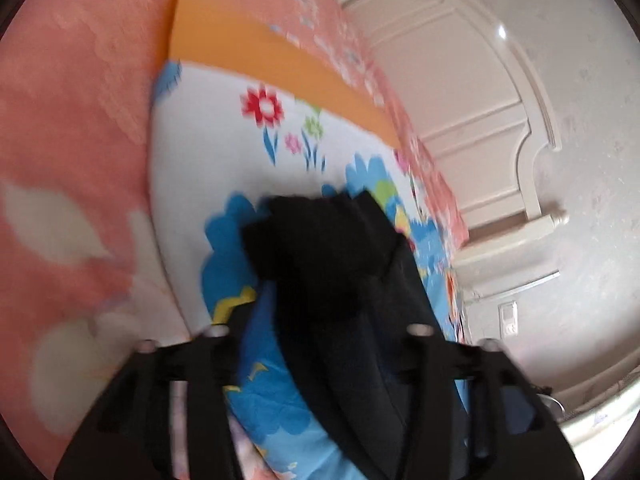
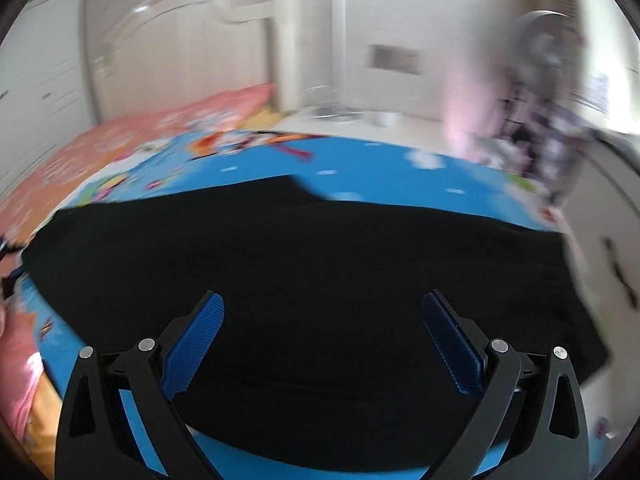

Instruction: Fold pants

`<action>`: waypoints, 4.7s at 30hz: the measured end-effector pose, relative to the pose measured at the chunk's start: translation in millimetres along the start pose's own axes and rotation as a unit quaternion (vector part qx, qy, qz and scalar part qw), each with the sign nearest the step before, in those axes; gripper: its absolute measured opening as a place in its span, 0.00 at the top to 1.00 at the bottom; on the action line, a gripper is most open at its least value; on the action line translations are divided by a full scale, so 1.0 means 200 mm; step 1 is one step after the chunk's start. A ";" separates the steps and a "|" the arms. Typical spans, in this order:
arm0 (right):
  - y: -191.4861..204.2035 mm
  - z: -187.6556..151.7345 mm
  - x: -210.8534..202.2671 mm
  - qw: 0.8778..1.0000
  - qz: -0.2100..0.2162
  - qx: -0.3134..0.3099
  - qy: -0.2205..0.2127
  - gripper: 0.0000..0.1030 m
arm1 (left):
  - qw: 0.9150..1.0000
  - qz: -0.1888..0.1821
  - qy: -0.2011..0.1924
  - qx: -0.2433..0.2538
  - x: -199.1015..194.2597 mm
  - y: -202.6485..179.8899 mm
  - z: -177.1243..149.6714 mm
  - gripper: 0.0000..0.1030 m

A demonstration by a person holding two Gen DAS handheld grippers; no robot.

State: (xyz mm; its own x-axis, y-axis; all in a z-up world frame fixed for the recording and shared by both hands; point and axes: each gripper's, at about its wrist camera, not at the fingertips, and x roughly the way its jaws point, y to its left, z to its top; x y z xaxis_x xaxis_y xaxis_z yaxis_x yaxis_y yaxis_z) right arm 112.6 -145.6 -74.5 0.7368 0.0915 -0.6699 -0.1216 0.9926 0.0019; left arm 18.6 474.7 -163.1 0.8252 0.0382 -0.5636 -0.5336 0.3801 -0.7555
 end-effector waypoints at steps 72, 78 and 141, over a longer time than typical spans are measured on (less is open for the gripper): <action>-0.90 0.25 0.38 0.971 -0.223 0.062 0.064 0.06 | 0.911 0.104 -0.034 0.399 0.50 -0.52 -0.16 0.89; -1.12 0.19 0.56 0.969 -0.184 0.112 0.122 0.05 | 0.904 0.171 -0.021 0.392 0.45 -0.59 -0.18 0.61; 1.23 0.25 0.81 0.973 0.099 -0.185 0.095 0.05 | 0.991 0.014 0.012 0.135 -0.03 -0.21 -0.10 0.55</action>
State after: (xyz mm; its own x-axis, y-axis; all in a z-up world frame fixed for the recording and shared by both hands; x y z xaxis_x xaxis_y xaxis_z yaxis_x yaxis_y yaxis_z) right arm 236.2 118.3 -145.8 0.5430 0.2265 -0.8086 -0.5054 0.8571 -0.0993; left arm 32.7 440.5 -135.7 0.8048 0.0318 -0.5927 -0.4844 0.6121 -0.6250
